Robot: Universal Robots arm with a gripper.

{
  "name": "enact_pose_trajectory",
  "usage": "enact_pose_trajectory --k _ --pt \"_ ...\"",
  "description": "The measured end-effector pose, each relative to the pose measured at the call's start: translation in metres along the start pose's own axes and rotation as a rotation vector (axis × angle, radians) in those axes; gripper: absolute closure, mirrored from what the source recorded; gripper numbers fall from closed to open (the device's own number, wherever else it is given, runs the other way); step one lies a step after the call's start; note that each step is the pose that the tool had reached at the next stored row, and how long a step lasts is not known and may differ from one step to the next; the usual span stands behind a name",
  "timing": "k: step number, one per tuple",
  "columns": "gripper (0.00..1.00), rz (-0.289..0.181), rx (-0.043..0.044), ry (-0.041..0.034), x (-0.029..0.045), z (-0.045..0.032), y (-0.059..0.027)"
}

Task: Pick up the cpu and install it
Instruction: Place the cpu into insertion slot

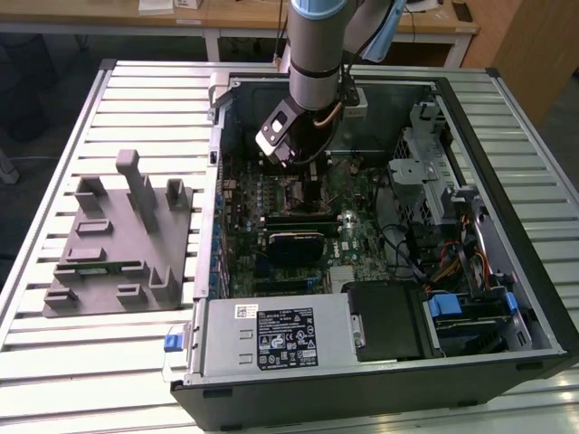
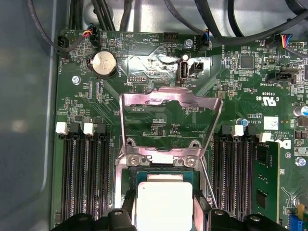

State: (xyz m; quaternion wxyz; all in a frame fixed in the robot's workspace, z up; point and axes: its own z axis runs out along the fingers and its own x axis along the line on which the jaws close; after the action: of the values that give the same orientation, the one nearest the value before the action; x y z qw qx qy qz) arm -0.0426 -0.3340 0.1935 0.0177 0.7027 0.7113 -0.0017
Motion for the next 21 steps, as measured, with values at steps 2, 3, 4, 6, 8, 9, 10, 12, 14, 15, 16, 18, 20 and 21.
enact_pose_trajectory --k 2,3,4,6,8,9,10,12,14,15,16,18,20,21 --pt "0.45 0.0 0.0001 -0.0001 0.0 0.0 0.0" --pt "0.45 0.0 -0.0001 0.0001 0.0 0.0002 0.0" --pt "0.45 0.0 -0.0003 0.0005 0.0001 0.0006 0.0" --pt "0.45 0.0 0.0 0.0001 0.0002 0.0009 -0.0001" --pt "0.45 0.0 0.0001 -0.0001 0.0002 0.0009 -0.0002" --pt "0.45 0.0 0.0 0.0 0.0002 0.001 -0.0001" --pt "0.45 0.0 0.0 0.0001 0.0002 0.001 -0.0001" --pt "0.45 0.0 0.0 0.0001 0.0002 0.0011 -0.0001" --pt "0.44 0.0 0.0 0.0001 0.0002 0.0012 -0.0001" --pt "0.38 0.0 0.0 0.0001 0.0002 0.0012 -0.0001" --pt "0.38 0.0 0.0 0.0 0.0002 0.0012 -0.0001" --pt "0.38 0.0 0.0 0.0001 0.0002 0.0013 -0.0001" --pt "0.38 0.0 -0.0001 0.0003 0.0002 0.0007 -0.0001" --pt "0.38 0.0 -0.0001 0.0004 0.0002 0.0 -0.0001"
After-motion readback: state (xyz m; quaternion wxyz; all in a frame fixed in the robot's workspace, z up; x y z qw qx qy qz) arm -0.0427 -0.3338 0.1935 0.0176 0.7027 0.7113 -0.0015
